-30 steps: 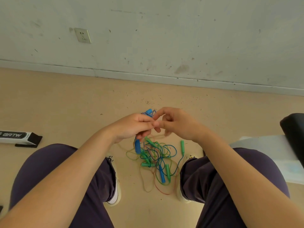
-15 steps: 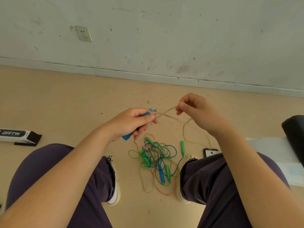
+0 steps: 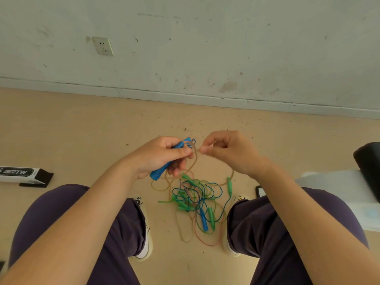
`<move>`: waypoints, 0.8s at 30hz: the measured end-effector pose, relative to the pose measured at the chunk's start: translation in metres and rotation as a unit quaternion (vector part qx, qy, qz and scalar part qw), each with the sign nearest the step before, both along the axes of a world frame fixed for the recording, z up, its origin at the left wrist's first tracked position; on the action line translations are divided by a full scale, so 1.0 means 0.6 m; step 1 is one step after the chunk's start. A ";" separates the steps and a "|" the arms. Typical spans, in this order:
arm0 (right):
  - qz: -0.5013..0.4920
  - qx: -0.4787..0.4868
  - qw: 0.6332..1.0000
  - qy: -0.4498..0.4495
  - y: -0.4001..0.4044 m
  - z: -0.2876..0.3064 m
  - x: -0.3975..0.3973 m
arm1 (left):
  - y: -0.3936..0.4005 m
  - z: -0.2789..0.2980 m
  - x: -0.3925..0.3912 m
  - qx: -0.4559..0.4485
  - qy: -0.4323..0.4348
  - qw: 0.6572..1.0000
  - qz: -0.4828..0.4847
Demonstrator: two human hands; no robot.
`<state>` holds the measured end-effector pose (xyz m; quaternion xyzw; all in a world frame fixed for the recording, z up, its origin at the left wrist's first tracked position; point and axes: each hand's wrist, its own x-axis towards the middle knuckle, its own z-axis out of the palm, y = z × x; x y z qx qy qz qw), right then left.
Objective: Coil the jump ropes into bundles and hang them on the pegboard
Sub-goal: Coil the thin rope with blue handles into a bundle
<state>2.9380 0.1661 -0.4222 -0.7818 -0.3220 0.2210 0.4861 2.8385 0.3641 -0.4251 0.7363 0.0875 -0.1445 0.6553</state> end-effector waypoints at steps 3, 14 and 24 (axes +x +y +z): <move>-0.131 0.104 0.985 0.036 -0.021 0.019 0.024 | 0.046 0.018 -0.006 0.055 -0.009 0.998 0.023; 0.058 0.001 0.992 0.116 0.013 0.000 -0.019 | 0.004 0.009 -0.005 0.042 -0.021 0.999 -0.006; -0.123 0.115 0.985 0.037 -0.001 0.004 0.023 | 0.023 0.009 0.004 0.026 -0.049 0.997 0.058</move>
